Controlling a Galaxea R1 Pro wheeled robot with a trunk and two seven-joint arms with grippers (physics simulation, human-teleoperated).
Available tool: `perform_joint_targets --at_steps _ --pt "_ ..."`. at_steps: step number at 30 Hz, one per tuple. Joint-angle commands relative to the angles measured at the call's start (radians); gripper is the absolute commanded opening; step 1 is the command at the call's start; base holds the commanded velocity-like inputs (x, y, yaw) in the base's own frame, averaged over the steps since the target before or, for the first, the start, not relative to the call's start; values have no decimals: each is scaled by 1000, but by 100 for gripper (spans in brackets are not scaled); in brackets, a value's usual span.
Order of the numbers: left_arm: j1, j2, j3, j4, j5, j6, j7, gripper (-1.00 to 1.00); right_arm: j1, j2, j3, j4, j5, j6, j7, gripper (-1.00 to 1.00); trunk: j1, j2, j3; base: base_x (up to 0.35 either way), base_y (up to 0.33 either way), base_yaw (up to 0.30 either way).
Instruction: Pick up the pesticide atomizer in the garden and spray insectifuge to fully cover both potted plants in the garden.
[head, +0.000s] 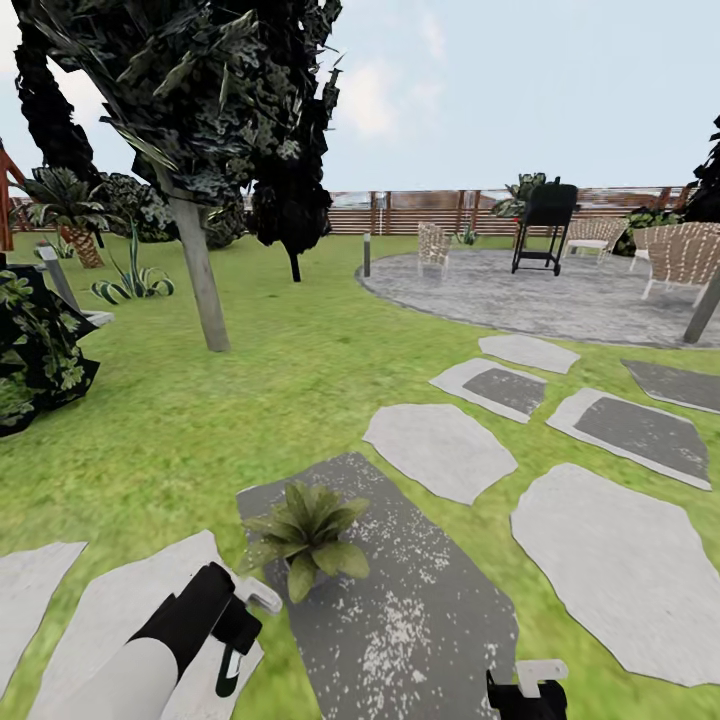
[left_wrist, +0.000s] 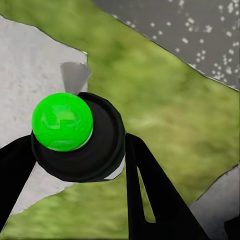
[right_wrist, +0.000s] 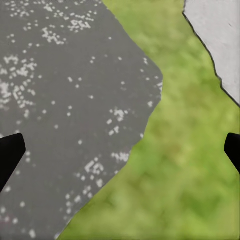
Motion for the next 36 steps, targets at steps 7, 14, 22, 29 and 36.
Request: perform_joint_targets --at_steps 7,14,22,29,36 --pt "-1 -7 5 -6 -11 8 13 -100 -1 0 -8 1 11 -3 -3 100 0 0 -1 21 -35 0" --pt "-1 -8 5 -9 -12 8 14 -100 -1 2 -8 1 11 -3 -3 100 0 0 -1 131 -229 91" --pt "-1 -3 1 -3 -15 10 14 -100 -1 2 -8 1 11 -3 -3 100 0 0 -1 62 -156 263" --pt "25 -5 -3 -1 -14 8 11 -100 -1 2 -8 1 11 -3 -3 100 0 0 -1 11 -7 9" --pt "26 -6 -3 -2 -16 10 12 -100 -1 3 -8 1 11 -3 -3 100 0 0 -1 214 -164 84"
